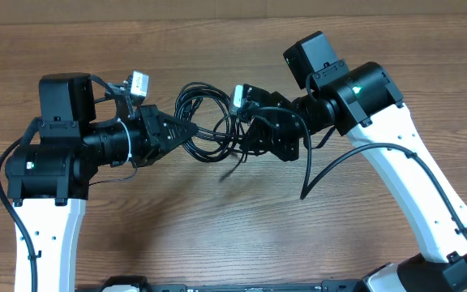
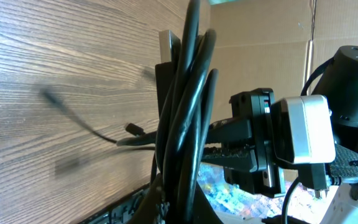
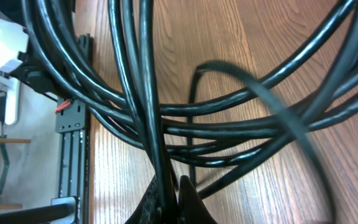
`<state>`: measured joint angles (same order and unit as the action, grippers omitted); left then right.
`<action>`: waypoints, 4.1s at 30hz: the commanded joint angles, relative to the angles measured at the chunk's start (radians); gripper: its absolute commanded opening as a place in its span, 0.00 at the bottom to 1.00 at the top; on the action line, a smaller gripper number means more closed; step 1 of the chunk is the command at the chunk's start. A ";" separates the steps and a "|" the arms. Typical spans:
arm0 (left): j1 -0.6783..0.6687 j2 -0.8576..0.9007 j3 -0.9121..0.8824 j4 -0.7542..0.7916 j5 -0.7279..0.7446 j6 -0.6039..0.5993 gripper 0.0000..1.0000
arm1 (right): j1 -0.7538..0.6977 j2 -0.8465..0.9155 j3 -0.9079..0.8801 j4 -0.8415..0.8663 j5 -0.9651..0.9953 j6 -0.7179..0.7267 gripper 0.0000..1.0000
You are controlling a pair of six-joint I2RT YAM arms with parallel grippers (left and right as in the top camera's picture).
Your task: Untangle cables
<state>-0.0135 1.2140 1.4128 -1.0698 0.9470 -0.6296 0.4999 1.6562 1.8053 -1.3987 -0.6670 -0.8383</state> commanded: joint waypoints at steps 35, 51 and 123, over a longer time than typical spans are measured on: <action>0.022 -0.003 0.032 0.000 -0.068 0.145 0.11 | -0.195 -0.029 -0.006 0.214 1.259 0.743 0.04; 0.050 -0.003 0.049 -0.082 -0.393 0.227 0.15 | -0.183 -0.029 -0.006 0.275 1.019 0.669 0.04; -0.378 0.447 -0.056 0.258 -0.282 0.568 0.24 | -0.139 -0.287 0.082 0.316 -0.346 0.668 0.04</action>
<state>-0.3832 1.6634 1.3598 -0.8169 0.6853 -0.0711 0.3553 1.3895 1.8534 -1.0958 -0.9432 -0.2012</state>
